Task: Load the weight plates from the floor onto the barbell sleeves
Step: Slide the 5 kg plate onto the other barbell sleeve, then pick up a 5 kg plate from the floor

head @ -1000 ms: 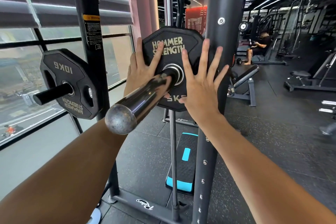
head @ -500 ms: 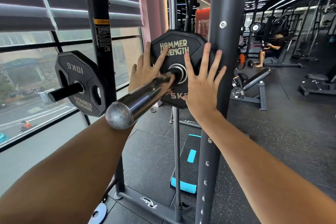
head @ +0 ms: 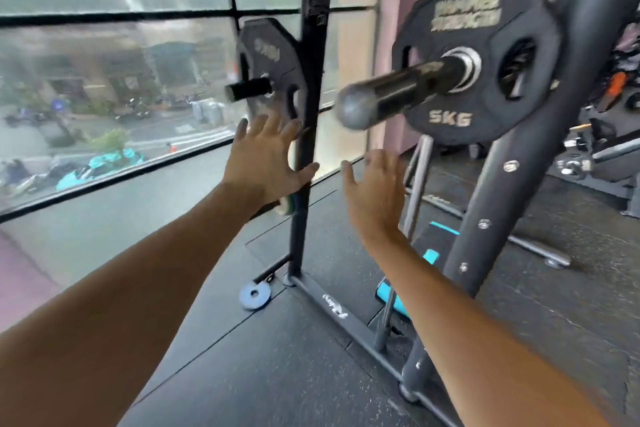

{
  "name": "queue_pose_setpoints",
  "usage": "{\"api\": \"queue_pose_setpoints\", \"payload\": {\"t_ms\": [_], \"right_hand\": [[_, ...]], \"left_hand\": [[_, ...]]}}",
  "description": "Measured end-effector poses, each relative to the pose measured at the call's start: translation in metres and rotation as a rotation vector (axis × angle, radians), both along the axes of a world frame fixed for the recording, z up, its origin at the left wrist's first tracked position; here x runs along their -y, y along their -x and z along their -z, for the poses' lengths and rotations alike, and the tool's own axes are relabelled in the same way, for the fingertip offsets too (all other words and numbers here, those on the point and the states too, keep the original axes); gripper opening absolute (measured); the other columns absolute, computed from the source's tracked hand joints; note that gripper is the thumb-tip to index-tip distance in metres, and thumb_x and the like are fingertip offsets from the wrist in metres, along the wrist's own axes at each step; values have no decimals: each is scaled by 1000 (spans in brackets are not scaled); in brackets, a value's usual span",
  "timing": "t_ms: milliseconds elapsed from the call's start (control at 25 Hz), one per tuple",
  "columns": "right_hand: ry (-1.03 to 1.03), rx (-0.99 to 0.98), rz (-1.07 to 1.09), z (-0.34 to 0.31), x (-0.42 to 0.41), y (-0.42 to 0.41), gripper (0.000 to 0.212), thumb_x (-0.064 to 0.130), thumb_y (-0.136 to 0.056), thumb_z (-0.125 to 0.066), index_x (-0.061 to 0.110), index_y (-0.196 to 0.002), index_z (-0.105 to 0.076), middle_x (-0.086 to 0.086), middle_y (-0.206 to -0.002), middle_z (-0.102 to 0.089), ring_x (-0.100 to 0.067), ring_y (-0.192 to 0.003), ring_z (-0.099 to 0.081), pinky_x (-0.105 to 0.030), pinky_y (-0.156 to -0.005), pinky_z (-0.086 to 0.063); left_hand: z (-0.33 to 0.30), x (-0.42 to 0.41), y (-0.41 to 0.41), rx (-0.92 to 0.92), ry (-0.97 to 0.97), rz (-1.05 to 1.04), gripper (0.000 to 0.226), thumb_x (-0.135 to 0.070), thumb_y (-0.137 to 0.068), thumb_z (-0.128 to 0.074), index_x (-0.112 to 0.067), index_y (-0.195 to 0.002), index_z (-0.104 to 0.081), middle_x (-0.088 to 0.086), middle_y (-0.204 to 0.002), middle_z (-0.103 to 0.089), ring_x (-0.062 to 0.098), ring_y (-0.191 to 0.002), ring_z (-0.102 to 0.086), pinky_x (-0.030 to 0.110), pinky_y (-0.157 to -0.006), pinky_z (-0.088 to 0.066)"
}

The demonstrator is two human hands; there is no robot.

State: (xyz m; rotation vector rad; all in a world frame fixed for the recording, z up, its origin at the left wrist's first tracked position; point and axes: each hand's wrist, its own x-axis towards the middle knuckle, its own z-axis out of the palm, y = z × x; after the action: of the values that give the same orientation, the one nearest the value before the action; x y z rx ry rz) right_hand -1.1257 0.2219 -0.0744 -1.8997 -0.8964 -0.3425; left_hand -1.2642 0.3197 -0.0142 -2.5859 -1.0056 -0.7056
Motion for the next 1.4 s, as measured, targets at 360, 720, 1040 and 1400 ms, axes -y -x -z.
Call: {"api": "queue_pose_setpoints", "payload": {"t_ms": [360, 720, 1040, 1400], "right_hand": [[433, 44, -614, 122, 10, 187, 47, 43, -95, -58, 10, -129, -56, -10, -131, -58, -31, -124, -51, -43, -95, -46], [881, 140, -838, 314, 52, 335, 69, 64, -78, -66, 23, -132, -50, 1, -135, -57, -26, -126, -52, -41, -92, -44], [1254, 175, -1027, 578, 66, 353, 81, 64, -75, -72, 26, -140, -42, -1, -138, -49, -28, -128, -48, -43, -88, -44], [1524, 201, -1007, 866, 119, 300, 90, 58, -75, -76, 23, -147, -34, -6, -143, -42, -32, -127, -47, -42, -85, -43]], "left_hand": [[155, 57, 225, 27, 358, -447, 68, -63, -92, -42, -13, -137, -52, 16, -134, -54, 38, -120, -53, 48, -92, -44], [372, 174, 382, 125, 735, -835, 61, -58, -94, -43, -11, -131, -54, 15, -128, -56, 37, -115, -55, 48, -90, -44], [642, 246, 379, 208, 1143, -1091, 54, -49, -98, -45, -8, -134, -49, 17, -128, -53, 42, -114, -56, 49, -88, -46], [926, 295, 325, 84, 1428, -1093, 39, -33, -103, -46, -4, -130, -45, 18, -130, -50, 44, -113, -56, 45, -78, -41]]}}
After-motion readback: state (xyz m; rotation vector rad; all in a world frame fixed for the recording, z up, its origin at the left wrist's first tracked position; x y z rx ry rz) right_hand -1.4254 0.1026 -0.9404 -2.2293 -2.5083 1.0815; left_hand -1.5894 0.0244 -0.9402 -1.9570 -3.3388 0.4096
